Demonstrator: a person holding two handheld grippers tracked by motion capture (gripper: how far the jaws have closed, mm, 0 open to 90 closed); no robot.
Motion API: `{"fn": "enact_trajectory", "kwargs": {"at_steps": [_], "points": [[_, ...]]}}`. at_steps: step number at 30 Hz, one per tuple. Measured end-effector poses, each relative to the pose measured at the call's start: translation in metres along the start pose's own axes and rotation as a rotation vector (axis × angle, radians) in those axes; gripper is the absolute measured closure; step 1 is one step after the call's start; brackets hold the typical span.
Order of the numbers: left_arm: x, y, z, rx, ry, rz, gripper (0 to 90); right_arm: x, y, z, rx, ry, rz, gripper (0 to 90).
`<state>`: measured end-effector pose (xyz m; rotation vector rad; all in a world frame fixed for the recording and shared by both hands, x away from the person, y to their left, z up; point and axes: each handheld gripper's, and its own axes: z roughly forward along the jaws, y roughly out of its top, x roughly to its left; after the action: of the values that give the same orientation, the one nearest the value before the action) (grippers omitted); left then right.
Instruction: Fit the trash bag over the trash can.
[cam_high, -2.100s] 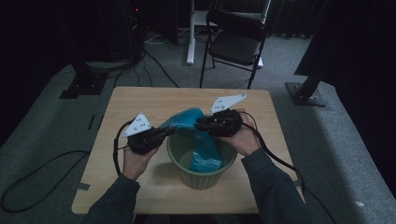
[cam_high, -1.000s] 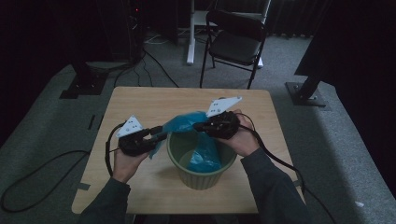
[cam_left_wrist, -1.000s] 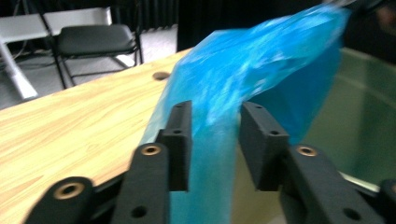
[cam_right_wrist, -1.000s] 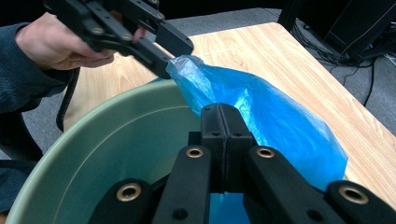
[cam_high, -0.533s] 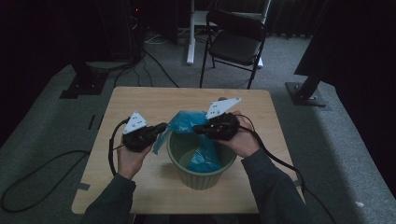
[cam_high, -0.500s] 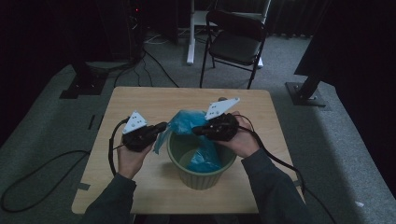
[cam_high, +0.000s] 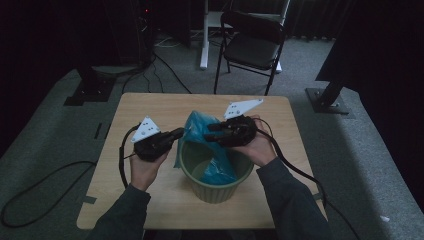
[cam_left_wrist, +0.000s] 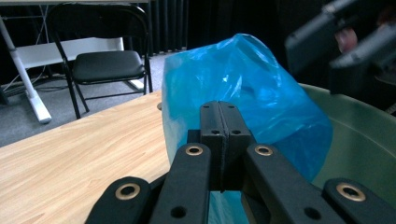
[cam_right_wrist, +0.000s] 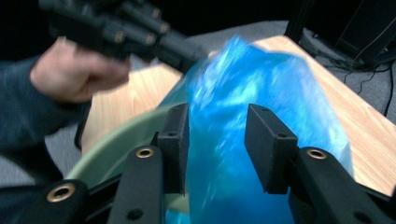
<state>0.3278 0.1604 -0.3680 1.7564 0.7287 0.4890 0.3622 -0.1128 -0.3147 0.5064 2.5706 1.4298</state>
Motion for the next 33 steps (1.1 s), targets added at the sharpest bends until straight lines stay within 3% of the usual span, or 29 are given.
{"fn": "enact_trajectory", "kwargs": {"at_steps": [6, 10, 12, 14, 15, 17, 25, 33], "points": [[-0.008, 0.003, 0.006, 0.007, -0.008, 0.028, 90.0, 0.001, 0.008, 0.002, -0.031, -0.006, 0.015, 56.8], [-0.012, 0.004, 0.007, 0.007, -0.011, 0.039, 90.0, 0.006, 0.015, 0.013, -0.002, -0.043, -0.011, 55.8], [-0.013, 0.004, 0.007, 0.009, -0.008, 0.047, 90.0, 0.007, 0.015, 0.014, 0.005, -0.054, -0.012, 59.9], [-0.014, 0.005, 0.007, 0.006, 0.001, 0.057, 90.0, 0.008, 0.015, 0.018, 0.033, -0.061, -0.026, 77.6], [-0.014, 0.005, 0.007, 0.006, 0.001, 0.057, 90.0, 0.008, 0.015, 0.018, 0.033, -0.061, -0.026, 77.6], [-0.015, 0.005, 0.006, 0.011, 0.021, 0.070, 90.0, 0.009, 0.013, 0.019, 0.056, -0.078, -0.038, 86.9], [-0.016, 0.005, 0.000, 0.010, 0.058, 0.093, 86.7, 0.008, 0.009, 0.009, 0.044, -0.101, -0.034, 89.7], [-0.028, 0.008, -0.009, -0.008, 0.028, 0.120, 85.6, 0.006, 0.008, 0.007, 0.038, -0.109, -0.029, 89.8]]}}
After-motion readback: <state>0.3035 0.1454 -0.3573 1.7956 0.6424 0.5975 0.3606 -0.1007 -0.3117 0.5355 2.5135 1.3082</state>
